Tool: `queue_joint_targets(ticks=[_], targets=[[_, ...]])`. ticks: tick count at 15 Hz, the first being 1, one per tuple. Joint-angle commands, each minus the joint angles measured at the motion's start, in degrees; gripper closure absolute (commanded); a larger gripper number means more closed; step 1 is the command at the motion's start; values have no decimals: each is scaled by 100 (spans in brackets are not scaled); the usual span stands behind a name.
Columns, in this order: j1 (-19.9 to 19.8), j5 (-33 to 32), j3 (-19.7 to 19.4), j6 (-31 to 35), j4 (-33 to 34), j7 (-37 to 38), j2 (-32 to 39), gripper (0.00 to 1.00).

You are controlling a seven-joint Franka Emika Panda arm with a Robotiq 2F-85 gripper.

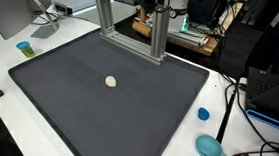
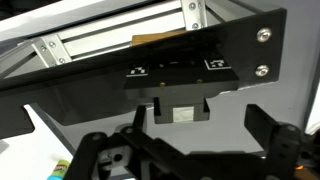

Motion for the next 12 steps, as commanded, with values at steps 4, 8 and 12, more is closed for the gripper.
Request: queue_joint_targets(ticks=[4,8,12], targets=[[-40,-42,101,262,8,103,198,0],[-50,-53,30,268,8,15,356,0],[-103,-22,-121,193,13,-56,420,0]])
